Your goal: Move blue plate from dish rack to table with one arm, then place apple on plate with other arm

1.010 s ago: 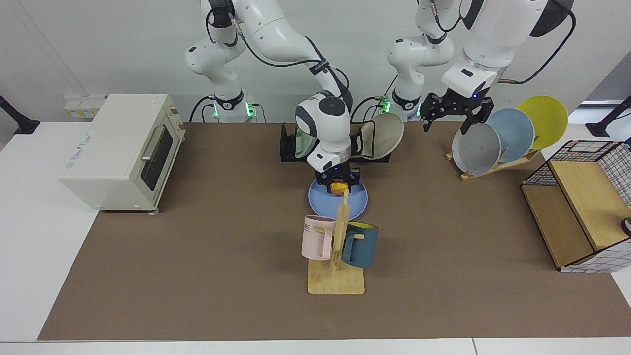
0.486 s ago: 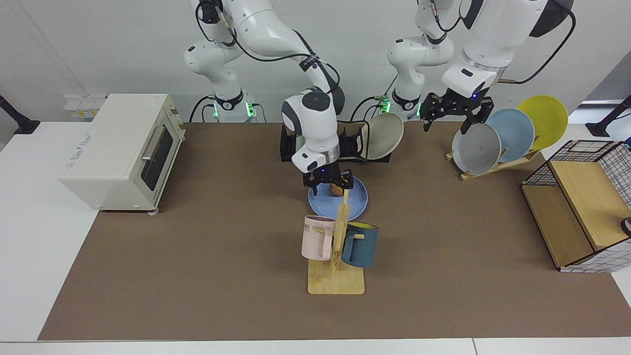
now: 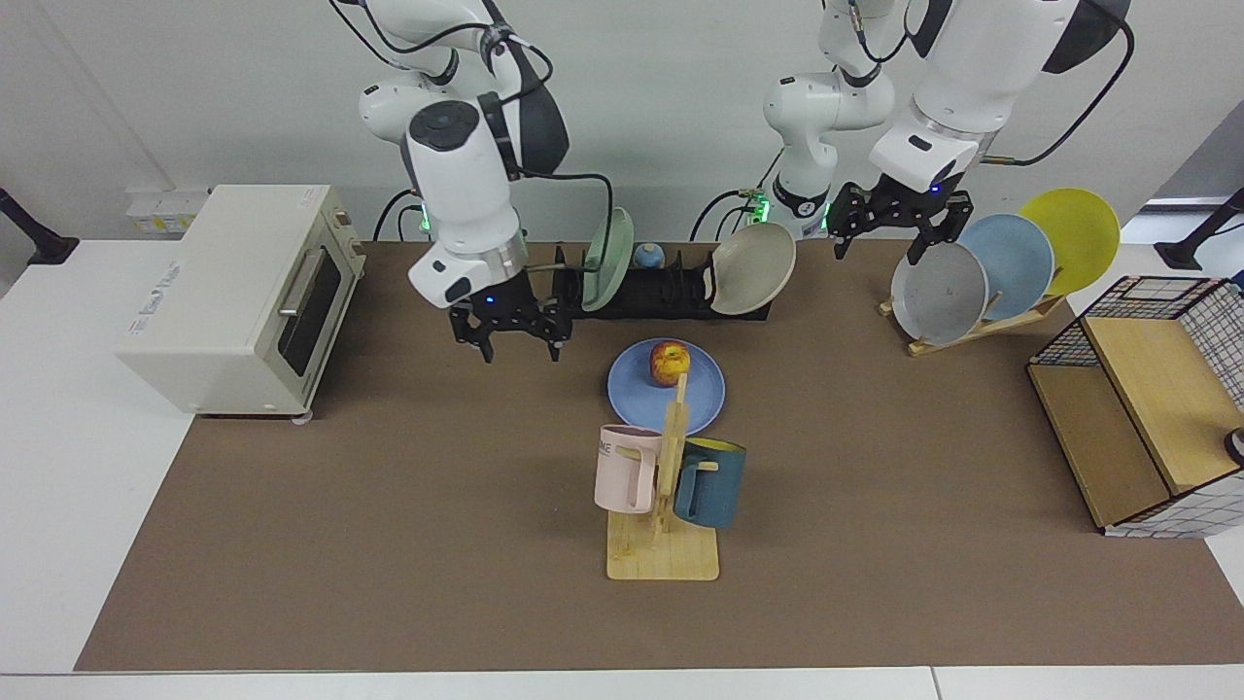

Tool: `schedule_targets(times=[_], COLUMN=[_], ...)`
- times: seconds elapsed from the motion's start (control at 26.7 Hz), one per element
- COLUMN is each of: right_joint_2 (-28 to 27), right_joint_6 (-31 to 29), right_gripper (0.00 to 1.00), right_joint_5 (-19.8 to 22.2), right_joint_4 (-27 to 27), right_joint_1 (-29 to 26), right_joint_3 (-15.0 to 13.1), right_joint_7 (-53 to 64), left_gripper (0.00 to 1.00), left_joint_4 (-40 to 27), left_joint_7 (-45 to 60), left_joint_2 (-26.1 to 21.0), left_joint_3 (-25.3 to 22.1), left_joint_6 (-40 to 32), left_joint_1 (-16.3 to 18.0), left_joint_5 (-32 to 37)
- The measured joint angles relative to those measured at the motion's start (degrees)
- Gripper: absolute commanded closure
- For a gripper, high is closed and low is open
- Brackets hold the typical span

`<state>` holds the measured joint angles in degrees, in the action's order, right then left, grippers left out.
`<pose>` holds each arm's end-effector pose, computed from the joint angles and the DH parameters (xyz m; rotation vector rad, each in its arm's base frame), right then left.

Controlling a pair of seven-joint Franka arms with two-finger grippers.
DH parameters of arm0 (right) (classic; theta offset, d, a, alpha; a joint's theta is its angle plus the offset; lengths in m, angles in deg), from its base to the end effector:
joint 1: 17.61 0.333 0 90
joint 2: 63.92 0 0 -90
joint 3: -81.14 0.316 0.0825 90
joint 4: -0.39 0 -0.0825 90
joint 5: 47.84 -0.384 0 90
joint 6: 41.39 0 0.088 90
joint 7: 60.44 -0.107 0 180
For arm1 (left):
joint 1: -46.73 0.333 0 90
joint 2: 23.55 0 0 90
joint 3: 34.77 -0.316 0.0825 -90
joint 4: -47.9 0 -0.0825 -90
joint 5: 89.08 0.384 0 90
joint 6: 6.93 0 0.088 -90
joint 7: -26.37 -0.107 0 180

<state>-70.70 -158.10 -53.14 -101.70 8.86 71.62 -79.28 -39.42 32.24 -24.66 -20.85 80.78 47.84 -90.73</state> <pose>0.5817 0.1868 0.4980 -3.0299 0.1005 -0.1696 0.5424 -0.1251 0.6326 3.1046 -0.1898 -0.0268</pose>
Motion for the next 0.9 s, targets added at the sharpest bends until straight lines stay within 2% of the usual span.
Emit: schedule_targets(times=[0.26,0.49,0.67,0.9], right_joint_2=[6.19,10.01,10.89,10.73], right_joint_6=[12.43,19.83,20.99,19.17], right_gripper=[0.0,0.0,0.0,0.0], right_joint_5=[0.05,0.56,4.99,6.1], right_joint_4=[0.09,0.08,0.01,-0.04], right_joint_1=[-8.91,-16.58,-18.95,-18.97], right_joint_3=[-0.02,-0.09,-0.12,0.18], right_joint_7=[14.49,23.78,25.79,25.78], left_gripper=[0.0,0.0,0.0,0.0], left_joint_4=[0.0,0.0,0.0,0.0], left_joint_7=[0.0,-0.02,-0.02,-0.02], left_joint_2=[0.0,0.0,0.0,0.0], left_joint_3=[0.0,0.0,0.01,0.01], left_joint_6=[0.0,0.0,0.0,0.02], left_joint_1=[0.0,0.0,0.0,0.0], left_joint_5=[0.0,0.0,0.0,0.0])
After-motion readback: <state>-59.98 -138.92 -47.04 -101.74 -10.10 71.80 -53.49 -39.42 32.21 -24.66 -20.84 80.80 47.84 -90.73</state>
